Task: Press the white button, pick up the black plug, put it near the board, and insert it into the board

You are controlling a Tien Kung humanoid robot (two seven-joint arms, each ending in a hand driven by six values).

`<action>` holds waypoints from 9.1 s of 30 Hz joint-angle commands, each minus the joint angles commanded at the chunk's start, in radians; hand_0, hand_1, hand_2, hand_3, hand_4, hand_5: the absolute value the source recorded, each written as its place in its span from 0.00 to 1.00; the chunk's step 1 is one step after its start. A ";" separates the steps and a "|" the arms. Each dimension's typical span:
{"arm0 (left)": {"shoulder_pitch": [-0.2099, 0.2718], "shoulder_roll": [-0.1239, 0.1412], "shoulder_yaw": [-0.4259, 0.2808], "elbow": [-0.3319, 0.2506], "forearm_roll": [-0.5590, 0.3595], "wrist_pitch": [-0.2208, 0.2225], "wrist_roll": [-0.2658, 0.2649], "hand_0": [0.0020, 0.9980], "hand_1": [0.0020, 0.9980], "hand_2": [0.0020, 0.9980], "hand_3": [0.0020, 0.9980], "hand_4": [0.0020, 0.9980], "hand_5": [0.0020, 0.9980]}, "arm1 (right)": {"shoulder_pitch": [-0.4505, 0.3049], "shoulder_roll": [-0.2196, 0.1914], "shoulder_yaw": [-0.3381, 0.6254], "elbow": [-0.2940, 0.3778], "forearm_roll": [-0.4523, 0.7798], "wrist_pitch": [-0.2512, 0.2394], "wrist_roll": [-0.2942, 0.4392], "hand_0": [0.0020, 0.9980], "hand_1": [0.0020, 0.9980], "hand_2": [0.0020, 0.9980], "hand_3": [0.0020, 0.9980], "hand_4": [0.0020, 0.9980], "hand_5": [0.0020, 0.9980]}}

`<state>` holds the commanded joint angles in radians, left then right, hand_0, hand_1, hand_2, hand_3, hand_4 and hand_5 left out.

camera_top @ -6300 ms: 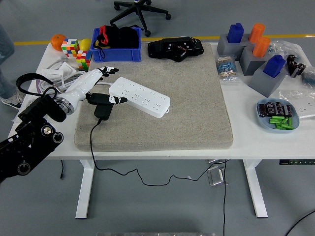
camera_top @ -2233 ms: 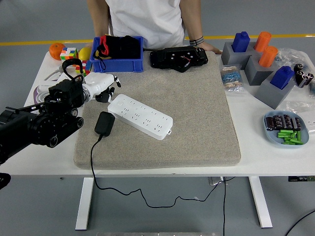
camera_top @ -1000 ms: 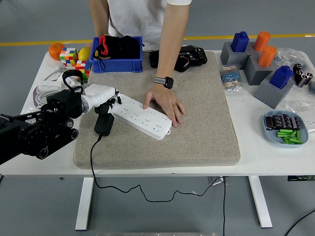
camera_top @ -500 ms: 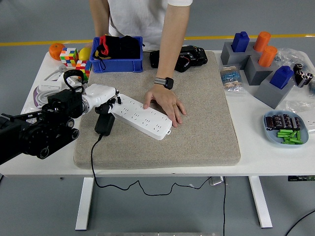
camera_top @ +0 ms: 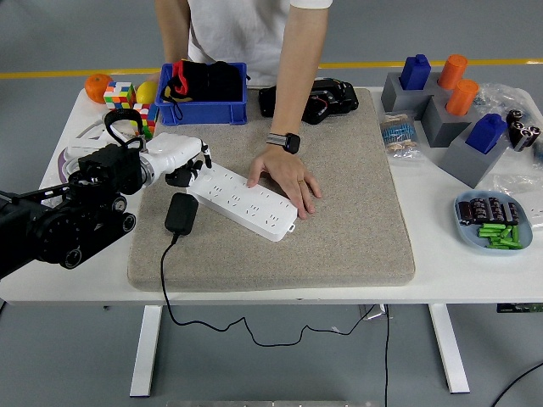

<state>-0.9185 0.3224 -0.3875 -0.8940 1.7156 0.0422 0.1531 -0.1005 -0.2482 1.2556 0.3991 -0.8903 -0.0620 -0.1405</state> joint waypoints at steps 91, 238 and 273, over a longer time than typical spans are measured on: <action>0.516 -0.027 -0.325 -0.257 0.277 0.356 0.170 0.19 0.39 0.49 0.62 0.71 0.01 | -0.014 0.011 -0.008 0.007 -0.010 0.000 0.002 0.75 0.73 0.71 0.67 0.73 0.42; 0.416 0.101 -0.105 -0.267 0.145 0.376 -0.072 0.94 0.96 0.87 0.85 0.93 0.74 | -0.014 0.004 -0.007 0.012 -0.009 0.000 0.002 0.75 0.72 0.70 0.65 0.72 0.40; 0.365 0.052 -0.095 -0.240 0.100 0.357 -0.084 0.88 0.91 0.84 0.80 0.88 0.70 | -0.017 0.006 -0.011 0.011 -0.008 0.000 0.002 0.75 0.72 0.70 0.65 0.72 0.40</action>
<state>-0.5531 0.3746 -0.4820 -1.1339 1.8157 0.3995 0.0694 -0.1179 -0.2421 1.2447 0.4102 -0.8984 -0.0624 -0.1388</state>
